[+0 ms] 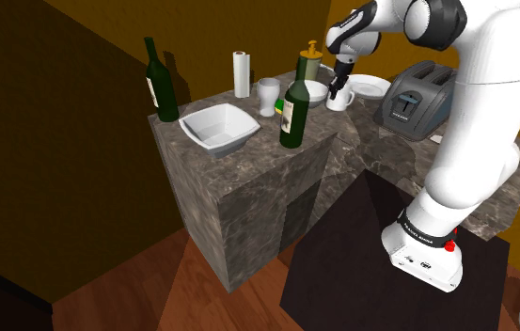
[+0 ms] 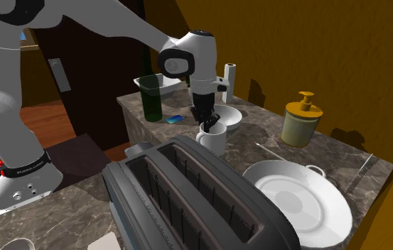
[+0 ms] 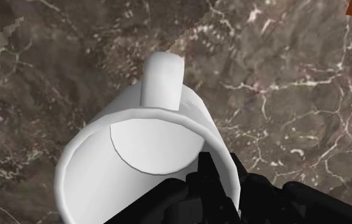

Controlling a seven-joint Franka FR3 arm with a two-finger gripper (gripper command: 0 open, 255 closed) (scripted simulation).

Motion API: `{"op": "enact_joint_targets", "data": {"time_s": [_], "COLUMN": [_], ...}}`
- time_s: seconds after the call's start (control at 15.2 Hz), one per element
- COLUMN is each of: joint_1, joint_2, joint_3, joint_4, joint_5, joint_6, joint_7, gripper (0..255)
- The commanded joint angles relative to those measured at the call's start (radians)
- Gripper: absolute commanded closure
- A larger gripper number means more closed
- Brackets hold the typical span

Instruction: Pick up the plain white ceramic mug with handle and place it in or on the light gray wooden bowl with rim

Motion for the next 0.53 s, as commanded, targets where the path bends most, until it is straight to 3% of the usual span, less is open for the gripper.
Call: {"op": "enact_joint_targets", "data": {"time_s": [0.0,0.46], "joint_1": [0.003,0.01], "joint_2": [-0.014,-0.054], "joint_3": [-0.004,-0.016], "joint_4": [0.008,0.051], "joint_5": [-0.009,-0.036], "joint_6": [-0.02,-0.098], "joint_7": [0.006,0.026], "gripper": [255,255]}}
